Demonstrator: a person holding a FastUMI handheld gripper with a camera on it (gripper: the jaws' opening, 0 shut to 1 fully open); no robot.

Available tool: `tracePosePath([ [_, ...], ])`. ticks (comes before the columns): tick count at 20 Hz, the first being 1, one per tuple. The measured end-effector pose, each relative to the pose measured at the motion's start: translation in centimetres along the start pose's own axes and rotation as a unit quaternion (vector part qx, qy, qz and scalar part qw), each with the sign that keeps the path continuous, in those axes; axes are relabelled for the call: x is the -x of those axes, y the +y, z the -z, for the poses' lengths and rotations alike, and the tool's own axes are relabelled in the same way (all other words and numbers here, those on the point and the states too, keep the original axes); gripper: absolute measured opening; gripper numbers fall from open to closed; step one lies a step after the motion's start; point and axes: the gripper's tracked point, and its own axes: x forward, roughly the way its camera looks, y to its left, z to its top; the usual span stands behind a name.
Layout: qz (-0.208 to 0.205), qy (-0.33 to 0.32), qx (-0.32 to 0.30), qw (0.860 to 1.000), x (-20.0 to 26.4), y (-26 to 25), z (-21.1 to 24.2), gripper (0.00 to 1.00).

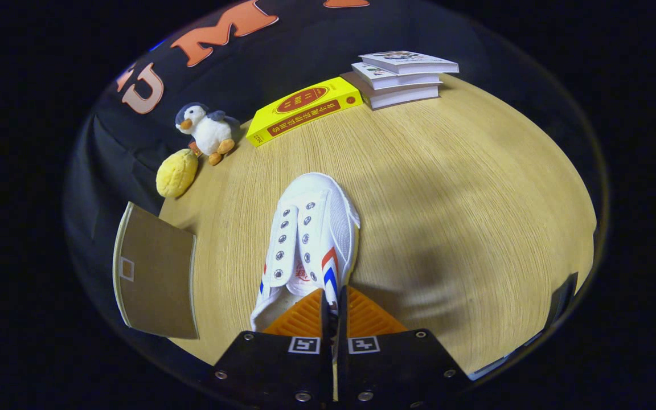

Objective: Open the storage box then place both shoes into the box .Put the left shoe in first, then the right shoe, with the right side of both shoes facing outward in a uniform manner.

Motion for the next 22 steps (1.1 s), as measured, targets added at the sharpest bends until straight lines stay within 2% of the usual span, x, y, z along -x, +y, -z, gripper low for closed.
tracePosePath([
  [5, -0.033, -0.028, -0.019, 0.999, 2.8, 4.0, -3.1, 0.03],
  [12, -0.057, -0.072, 0.012, 0.996, 7.5, 10.7, -7.2, 0.03],
  [16, -0.075, -0.073, 0.041, 0.994, 9.3, 15.4, -7.8, 0.03],
  [22, -0.119, -0.056, 0.066, 0.989, 10.3, 23.5, -6.4, 0.04],
])
